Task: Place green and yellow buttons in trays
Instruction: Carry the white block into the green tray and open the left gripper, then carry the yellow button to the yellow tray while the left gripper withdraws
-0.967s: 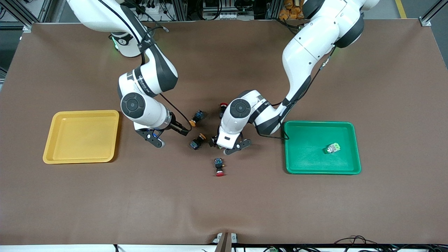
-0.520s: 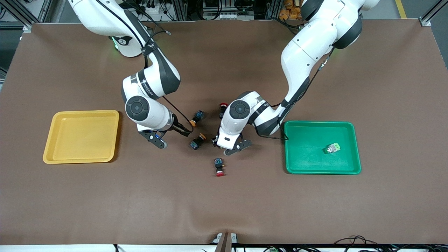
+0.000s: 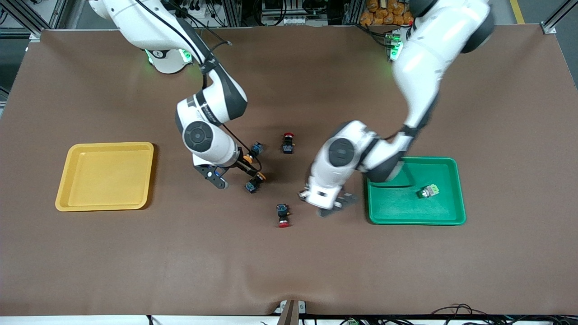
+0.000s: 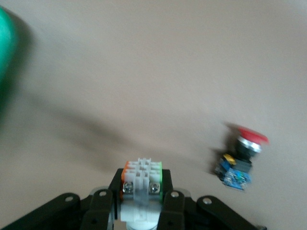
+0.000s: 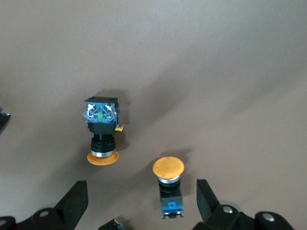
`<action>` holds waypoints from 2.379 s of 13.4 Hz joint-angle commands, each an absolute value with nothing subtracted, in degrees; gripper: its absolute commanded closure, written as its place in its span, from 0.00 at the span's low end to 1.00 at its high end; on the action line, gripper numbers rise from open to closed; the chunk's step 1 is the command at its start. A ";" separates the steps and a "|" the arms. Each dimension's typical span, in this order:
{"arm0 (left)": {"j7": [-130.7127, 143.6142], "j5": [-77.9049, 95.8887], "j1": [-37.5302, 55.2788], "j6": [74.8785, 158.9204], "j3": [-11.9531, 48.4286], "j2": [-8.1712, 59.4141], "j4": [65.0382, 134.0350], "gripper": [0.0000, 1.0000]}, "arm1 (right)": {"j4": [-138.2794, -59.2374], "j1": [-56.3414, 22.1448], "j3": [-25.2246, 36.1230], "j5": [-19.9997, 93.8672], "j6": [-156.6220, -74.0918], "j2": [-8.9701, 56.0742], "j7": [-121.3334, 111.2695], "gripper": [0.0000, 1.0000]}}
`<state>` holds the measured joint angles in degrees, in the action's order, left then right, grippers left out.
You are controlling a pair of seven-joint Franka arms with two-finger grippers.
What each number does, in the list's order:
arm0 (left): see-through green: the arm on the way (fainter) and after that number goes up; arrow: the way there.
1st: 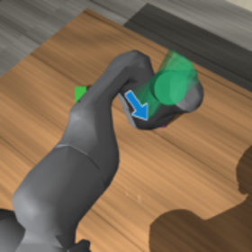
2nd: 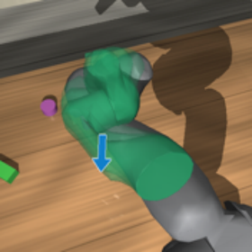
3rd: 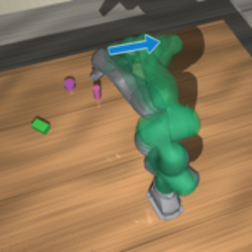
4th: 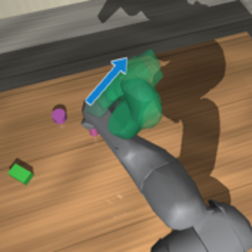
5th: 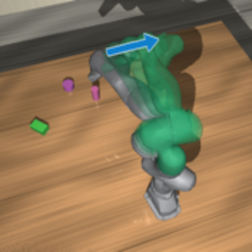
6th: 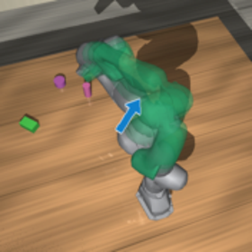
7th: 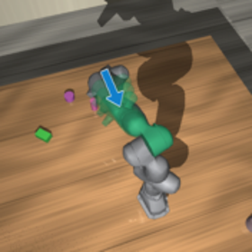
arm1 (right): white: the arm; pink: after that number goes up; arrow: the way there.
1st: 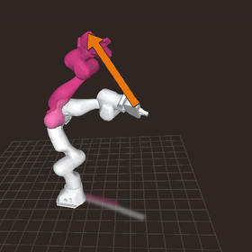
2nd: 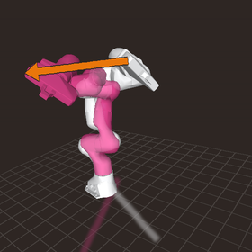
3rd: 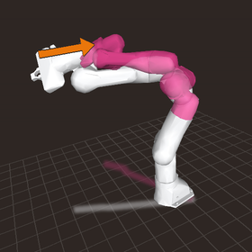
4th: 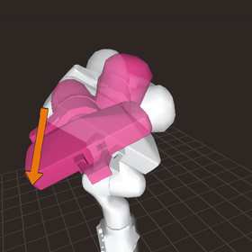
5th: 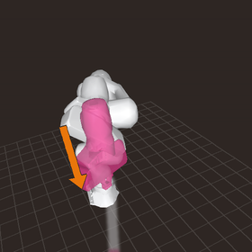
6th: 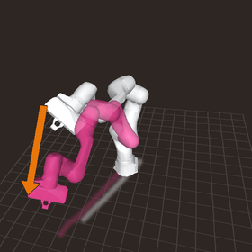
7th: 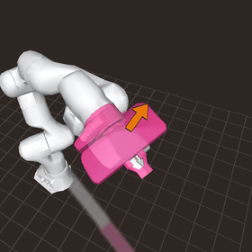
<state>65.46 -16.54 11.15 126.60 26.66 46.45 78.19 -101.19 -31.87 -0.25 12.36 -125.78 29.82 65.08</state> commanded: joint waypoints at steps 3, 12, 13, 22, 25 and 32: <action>46.16 -17.74 -15.01 127.35 37.18 37.89 97.89 1.00 | -101.87 -34.28 0.26 13.18 -126.65 32.69 67.68 0.00; 48.86 -25.58 -21.18 129.47 37.18 36.14 103.71 0.00 | -102.22 -36.21 0.18 13.10 -126.74 36.56 66.36 0.66; 48.61 -25.58 -21.09 127.81 37.26 32.64 103.45 0.00 | -101.96 -36.04 0.18 13.10 -126.65 36.56 66.27 0.99; 35.01 -14.97 -21.36 100.68 38.85 12.66 87.40 0.00 | -100.55 -27.09 0.61 13.01 -109.80 30.60 54.25 1.00; 28.50 -13.54 -21.53 88.28 38.58 12.48 79.65 0.00 | -100.81 -21.03 0.70 12.13 -103.02 27.52 44.07 1.00; 9.85 -2.04 -14.13 84.30 18.89 3.97 80.50 0.00 | -100.99 -8.38 0.70 4.39 -97.65 24.61 22.29 1.00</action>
<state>12.09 -5.29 -22.58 85.94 29.71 7.58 79.13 -99.61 -13.67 1.79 5.20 -98.70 26.86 30.00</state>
